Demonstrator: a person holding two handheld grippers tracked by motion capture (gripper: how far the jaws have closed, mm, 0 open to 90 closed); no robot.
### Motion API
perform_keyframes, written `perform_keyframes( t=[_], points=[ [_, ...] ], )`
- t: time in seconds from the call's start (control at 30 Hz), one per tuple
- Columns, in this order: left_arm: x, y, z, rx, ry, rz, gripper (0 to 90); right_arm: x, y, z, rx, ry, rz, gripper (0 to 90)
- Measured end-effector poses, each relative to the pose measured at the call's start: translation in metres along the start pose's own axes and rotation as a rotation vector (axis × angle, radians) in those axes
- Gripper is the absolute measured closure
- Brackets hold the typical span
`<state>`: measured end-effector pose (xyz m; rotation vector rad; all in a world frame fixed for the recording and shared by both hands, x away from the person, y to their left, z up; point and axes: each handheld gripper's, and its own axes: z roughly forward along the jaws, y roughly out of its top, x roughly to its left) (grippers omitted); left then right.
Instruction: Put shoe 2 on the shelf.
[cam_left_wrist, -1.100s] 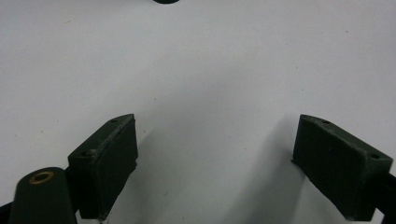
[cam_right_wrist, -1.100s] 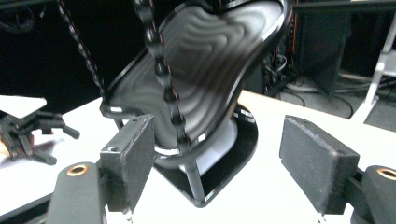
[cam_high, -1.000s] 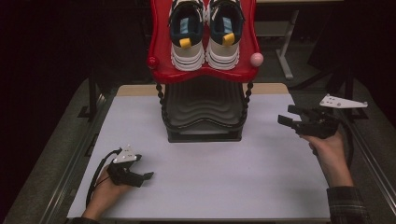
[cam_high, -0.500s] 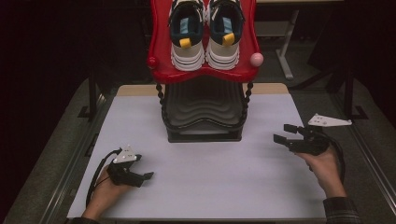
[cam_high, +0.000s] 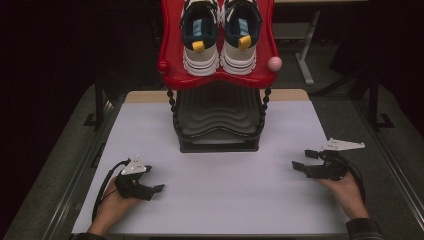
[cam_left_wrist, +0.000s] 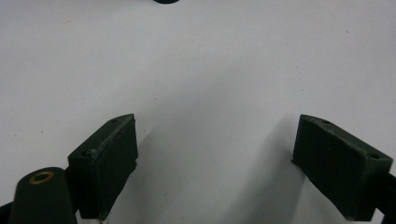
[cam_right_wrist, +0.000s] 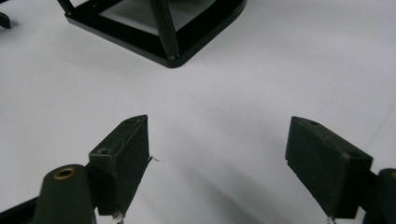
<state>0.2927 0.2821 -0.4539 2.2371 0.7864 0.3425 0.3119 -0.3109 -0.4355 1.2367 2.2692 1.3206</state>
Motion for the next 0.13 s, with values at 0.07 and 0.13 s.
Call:
perform_keyframes(
  t=[0.07, 0.13],
  points=[
    [0.0, 0.0, 0.0, 0.0, 0.0, 0.0, 13.1, 0.0003, -0.0021, 0.0003, 0.009, -0.002, -0.002, 20.0],
    [0.0, 0.0, 0.0, 0.0, 0.0, 0.0, 13.1, 0.001, -0.0037, 0.0009, 0.014, -0.01, 0.0, 18.4]
  ],
)
